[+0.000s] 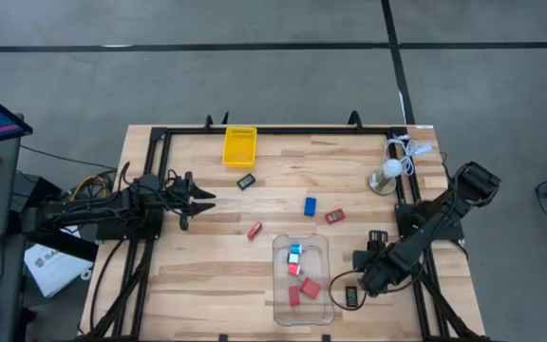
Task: Pick & Place Office items
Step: Put the light blue power adaptor into the clear bin
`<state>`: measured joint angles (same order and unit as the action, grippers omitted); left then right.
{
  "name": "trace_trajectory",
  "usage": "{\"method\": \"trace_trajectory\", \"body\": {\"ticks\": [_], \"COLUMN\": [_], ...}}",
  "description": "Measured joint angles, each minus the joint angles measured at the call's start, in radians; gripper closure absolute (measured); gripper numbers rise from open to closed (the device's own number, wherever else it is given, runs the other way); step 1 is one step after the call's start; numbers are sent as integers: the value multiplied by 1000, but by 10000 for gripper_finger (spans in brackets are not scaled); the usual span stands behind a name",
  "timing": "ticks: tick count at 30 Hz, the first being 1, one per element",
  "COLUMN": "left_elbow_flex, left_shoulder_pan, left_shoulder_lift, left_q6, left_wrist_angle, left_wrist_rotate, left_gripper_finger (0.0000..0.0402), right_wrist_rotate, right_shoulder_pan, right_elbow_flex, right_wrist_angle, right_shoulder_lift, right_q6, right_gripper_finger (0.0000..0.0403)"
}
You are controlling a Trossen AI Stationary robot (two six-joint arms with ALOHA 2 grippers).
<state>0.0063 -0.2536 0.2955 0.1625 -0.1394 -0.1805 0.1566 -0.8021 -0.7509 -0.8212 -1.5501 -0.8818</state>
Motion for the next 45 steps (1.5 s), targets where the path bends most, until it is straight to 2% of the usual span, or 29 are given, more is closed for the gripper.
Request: {"method": "trace_trajectory", "body": {"ticks": [4, 10, 18, 28, 32, 41, 45], "left_elbow_flex": [0, 0, 0, 0, 0, 0, 0], "left_shoulder_pan": [0, 0, 0, 0, 0, 0, 0], "left_shoulder_lift": [0, 0, 0, 0, 0, 0, 0], "left_q6": [0, 0, 0, 0, 0, 0, 0], "left_wrist_angle": [0, 0, 0, 0, 0, 0, 0], "left_wrist_rotate": [0, 0, 0, 0, 0, 0, 0], "left_gripper_finger": [266, 266, 266, 266, 266, 266, 266], "right_wrist_rotate": [0, 1, -9, -21, 5, 70, 107], "right_shoulder_pan": [0, -1, -1, -10, -10, -10, -10], "right_elbow_flex": [0, 0, -36, -308, -434, -699, -787], "right_wrist_angle": [0, 7, -20, -314, -418, -563, -566], "right_shoulder_lift": [0, 1, 0, 0, 0, 0, 0], "right_q6": [0, 0, -23, -19, -23, -24, -10], "right_gripper_finger": [200, 266, 266, 266, 266, 266, 266]}}
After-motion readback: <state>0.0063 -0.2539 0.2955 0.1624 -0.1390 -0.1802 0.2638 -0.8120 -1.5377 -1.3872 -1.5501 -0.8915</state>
